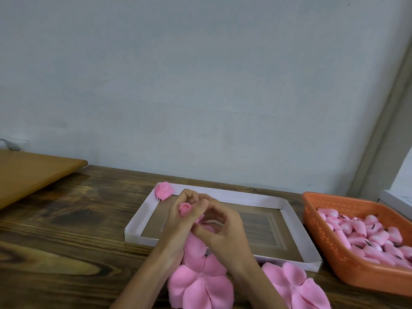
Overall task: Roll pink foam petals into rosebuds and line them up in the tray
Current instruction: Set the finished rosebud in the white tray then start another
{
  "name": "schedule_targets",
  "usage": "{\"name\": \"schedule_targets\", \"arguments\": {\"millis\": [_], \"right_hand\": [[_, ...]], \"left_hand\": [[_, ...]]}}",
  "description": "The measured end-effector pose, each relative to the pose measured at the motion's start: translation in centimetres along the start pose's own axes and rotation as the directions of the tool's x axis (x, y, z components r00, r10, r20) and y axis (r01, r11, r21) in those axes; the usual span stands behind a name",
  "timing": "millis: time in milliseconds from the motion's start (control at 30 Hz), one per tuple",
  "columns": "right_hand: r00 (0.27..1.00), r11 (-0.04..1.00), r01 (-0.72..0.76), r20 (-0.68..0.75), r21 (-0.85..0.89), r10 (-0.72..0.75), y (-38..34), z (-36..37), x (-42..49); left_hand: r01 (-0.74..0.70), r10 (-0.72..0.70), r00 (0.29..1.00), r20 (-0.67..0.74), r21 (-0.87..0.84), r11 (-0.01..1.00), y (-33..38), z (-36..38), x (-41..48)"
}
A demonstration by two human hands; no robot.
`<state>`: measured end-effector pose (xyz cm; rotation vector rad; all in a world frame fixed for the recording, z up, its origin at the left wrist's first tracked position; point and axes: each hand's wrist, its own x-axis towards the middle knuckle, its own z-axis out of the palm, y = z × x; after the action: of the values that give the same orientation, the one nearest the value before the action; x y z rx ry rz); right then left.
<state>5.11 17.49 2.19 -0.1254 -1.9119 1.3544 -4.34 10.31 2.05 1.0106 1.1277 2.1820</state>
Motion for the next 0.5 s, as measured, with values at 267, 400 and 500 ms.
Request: {"name": "schedule_targets", "arguments": {"millis": [267,400,500], "right_hand": [[1.0,0.996,0.028,0.009,0.082,-0.029,-0.4,-0.2,0.2],[0.998,0.999,-0.031,-0.061,0.012,0.031,-0.1,-0.2,0.1],[0.992,0.998,-0.066,-0.113,-0.017,0.064,0.1,-0.1,0.1]], "left_hand": [[0.006,-0.011,0.994,0.11,0.042,0.999,0.1,-0.3,-0.2],[0.031,-0.031,1.0,-0.004,0.09,0.995,-0.6,0.0,-0.1],[0.058,-0.049,0.994,-0.102,0.091,0.994,-0.9,0.4,0.0]]}}
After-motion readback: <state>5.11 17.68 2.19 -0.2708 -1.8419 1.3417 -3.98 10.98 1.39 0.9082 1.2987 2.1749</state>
